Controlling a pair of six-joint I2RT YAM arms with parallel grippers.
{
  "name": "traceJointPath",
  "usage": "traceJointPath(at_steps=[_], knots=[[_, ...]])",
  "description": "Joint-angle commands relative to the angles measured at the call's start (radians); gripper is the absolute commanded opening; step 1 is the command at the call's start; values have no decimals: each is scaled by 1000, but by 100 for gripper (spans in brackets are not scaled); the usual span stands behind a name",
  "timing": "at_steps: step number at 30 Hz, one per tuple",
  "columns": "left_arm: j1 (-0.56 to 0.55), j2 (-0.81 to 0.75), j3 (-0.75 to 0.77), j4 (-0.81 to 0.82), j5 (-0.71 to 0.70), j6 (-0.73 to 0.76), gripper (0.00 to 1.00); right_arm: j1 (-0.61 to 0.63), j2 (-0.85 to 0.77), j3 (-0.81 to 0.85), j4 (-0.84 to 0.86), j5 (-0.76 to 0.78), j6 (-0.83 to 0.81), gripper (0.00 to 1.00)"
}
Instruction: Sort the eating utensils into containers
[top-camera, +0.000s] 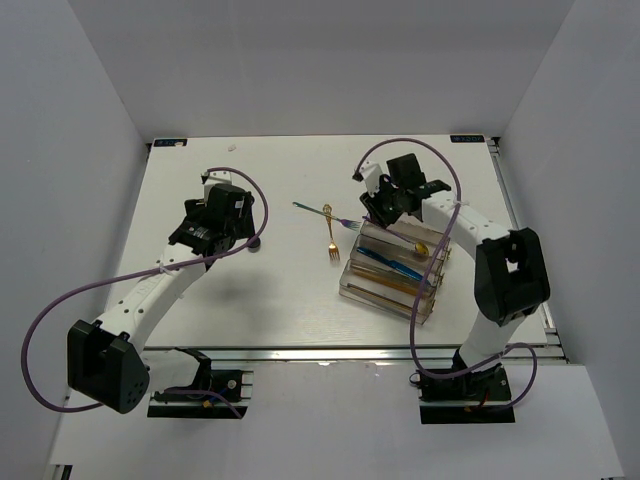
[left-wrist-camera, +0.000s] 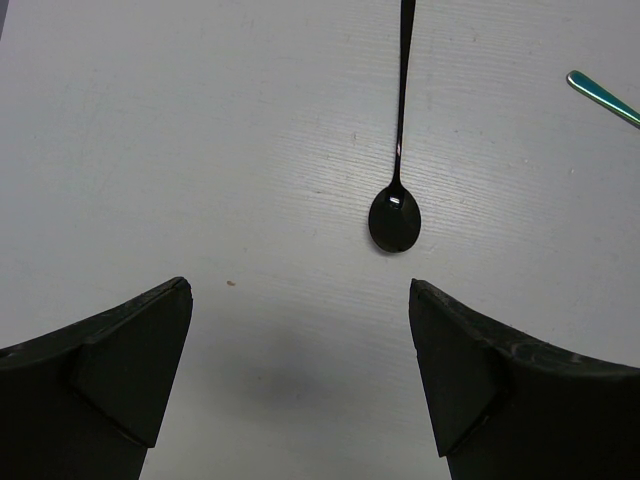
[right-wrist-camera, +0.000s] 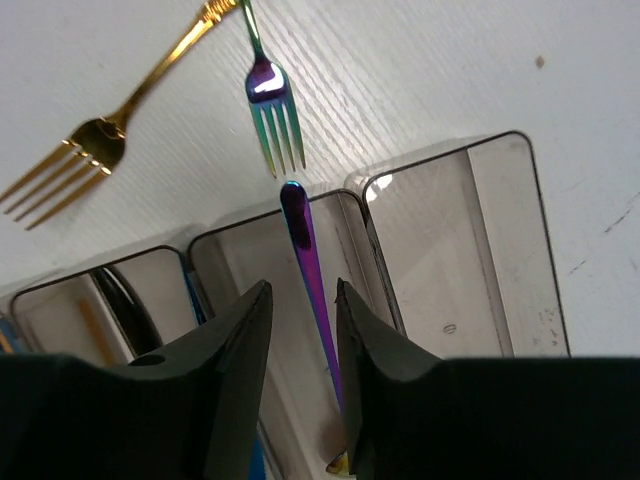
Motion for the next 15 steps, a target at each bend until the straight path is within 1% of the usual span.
traceJointPath(at_steps=[1, 5, 6, 7, 8, 10, 12, 13, 15], knots=[[3, -33, -7, 16, -5, 10, 98, -11, 46, 25, 27, -10, -19, 38], [3, -33, -7, 16, -2, 12, 98, -13, 84, 41, 33, -16, -25, 38], [3, -33, -9, 16, -2, 12, 98, -13, 96, 42, 33, -13, -23, 36], [3, -34, -9, 16, -2, 13, 98, -13, 99, 45, 27, -13, -23, 29], [3, -34, -9, 16, -2, 13, 98, -13, 101, 42, 27, -13, -25, 28], [3, -34, -7, 16, -2, 13, 98, -13, 98, 26, 28, -12, -31, 22], [3, -34, -7, 17, 0, 13, 98, -14, 86, 10, 37, 2, -34, 12], [3, -34, -7, 17, 1, 15, 98, -13, 83, 6, 34, 11, -43, 5], [3, -33, -10, 17, 3, 15, 98, -13, 61, -5, 27, 30, -48, 3]])
